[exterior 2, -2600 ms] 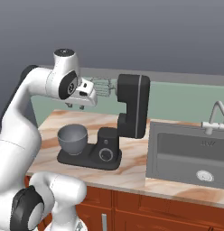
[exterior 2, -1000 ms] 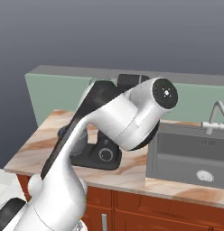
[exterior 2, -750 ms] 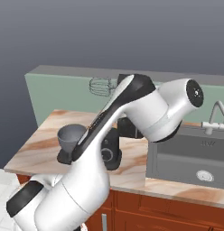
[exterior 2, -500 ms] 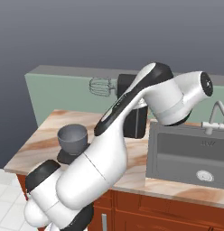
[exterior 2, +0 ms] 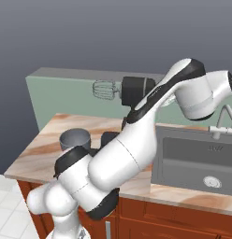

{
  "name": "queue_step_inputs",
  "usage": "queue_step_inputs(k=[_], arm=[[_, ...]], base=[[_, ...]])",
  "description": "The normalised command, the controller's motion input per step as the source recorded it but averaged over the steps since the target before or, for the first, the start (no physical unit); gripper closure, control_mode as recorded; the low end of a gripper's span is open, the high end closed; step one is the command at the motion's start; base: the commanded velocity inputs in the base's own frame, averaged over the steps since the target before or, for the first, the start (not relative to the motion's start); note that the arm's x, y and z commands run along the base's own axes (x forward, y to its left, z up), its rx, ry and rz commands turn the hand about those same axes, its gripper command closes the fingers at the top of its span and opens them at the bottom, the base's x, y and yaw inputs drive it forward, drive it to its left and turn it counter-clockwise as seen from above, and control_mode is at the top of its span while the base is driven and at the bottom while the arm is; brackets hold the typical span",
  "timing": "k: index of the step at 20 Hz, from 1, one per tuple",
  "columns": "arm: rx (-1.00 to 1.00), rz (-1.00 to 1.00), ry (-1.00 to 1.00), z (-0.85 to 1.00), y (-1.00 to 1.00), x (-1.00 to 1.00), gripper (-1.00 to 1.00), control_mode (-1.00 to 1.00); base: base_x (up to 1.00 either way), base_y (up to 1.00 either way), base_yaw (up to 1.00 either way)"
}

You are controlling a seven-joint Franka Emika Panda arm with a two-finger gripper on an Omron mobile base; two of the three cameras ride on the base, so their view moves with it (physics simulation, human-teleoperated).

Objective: Close the stand mixer head.

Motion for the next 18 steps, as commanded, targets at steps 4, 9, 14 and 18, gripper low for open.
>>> queue_step_inputs(k=[4, 9, 14, 18], arm=[[0.01, 0.17, -0.18, -0.28, 0.14, 0.52, -1.0, -1.0], [0.03, 0.23, -0.18, -0.69, 0.93, 0.63, -1.0, -1.0], [0.0, 0.25, -0.17, -0.78, 1.0, 0.74, -1.0, -1.0], [0.0, 0.19, -0.25, -0.84, 1.0, 0.84, -1.0, -1.0]], base=[[0.0, 0.0, 0.0], [0.0, 0.0, 0.0], [0.0, 0.0, 0.0], [0.0, 0.0, 0.0]])
